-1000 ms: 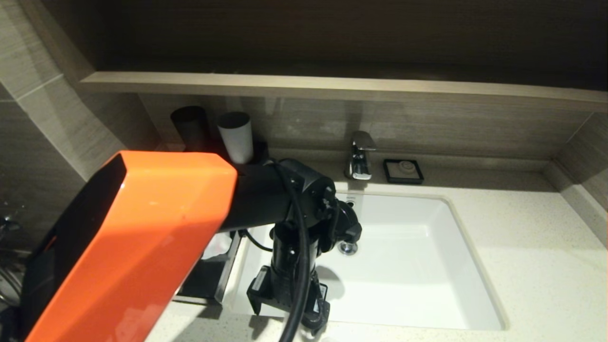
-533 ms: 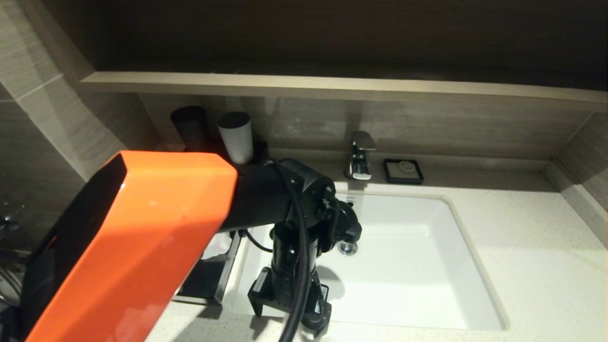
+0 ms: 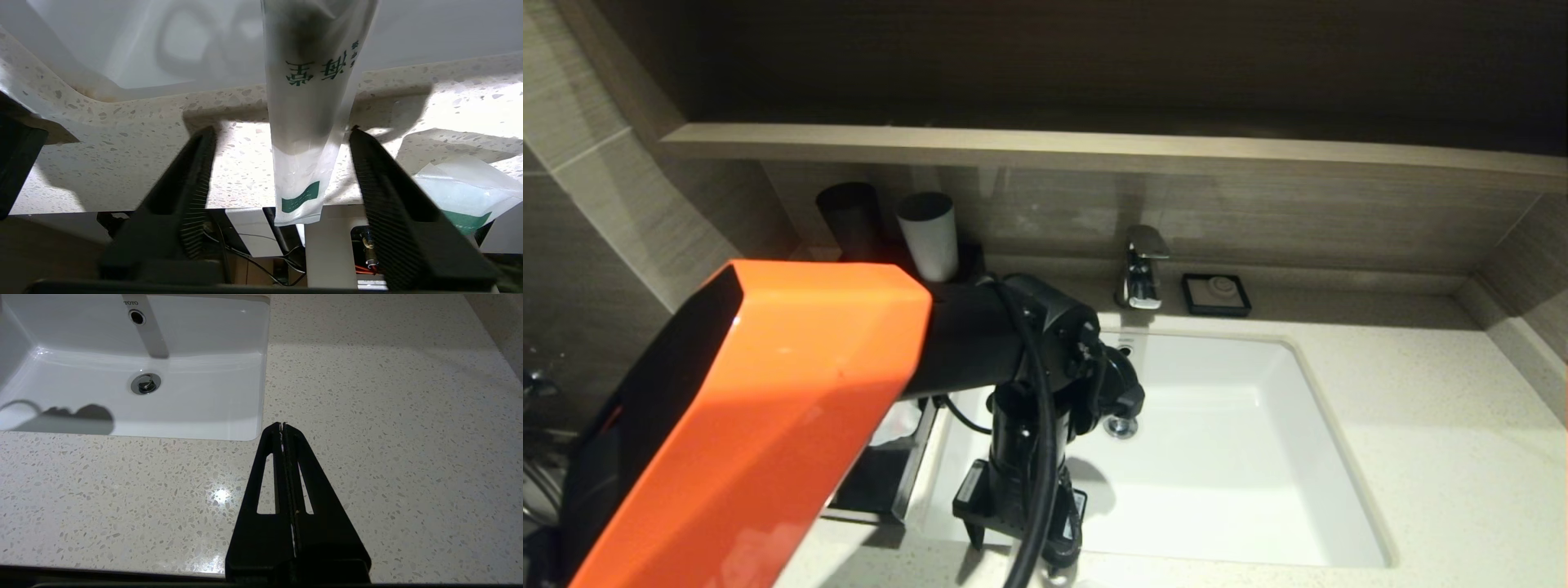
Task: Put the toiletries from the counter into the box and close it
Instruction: Pick up the bathroom toiletry
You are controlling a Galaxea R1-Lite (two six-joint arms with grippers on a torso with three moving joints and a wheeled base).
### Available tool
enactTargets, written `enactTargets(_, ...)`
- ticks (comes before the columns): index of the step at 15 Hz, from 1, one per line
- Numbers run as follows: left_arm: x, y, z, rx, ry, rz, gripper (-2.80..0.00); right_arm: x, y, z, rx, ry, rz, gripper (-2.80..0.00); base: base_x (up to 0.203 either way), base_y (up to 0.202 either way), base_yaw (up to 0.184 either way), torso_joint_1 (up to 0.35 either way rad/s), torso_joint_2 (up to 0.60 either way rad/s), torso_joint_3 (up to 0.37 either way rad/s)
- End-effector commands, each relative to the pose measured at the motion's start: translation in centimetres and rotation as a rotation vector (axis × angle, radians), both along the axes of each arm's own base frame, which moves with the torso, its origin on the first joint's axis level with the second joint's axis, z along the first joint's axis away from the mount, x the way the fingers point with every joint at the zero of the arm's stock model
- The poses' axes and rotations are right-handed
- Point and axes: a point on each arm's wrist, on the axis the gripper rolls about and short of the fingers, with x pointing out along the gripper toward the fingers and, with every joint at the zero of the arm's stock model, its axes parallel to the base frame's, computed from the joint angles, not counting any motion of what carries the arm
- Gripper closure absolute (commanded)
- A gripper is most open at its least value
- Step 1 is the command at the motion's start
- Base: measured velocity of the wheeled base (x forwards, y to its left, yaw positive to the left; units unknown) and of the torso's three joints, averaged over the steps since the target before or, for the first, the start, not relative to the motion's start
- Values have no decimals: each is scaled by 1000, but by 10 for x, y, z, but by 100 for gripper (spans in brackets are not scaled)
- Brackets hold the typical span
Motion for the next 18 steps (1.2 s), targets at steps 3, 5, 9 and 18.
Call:
enactTargets(3,0,0,-3,15,13,3,0,0,0,0,2,0,0,0,0,0,0,0,0,0)
enactTargets(5,0,0,-3,19,16,3,0,0,0,0,0,0,0,0,0,0,0,0,0,0)
enactTargets(9,-1,1,-2,17,14,3,0,0,0,0,0,0,0,0,0,0,0,0,0,0)
enactTargets(18,0,7,11,18,-47,22,0,0,0,0,0,0,0,0,0,0,0,0,0,0)
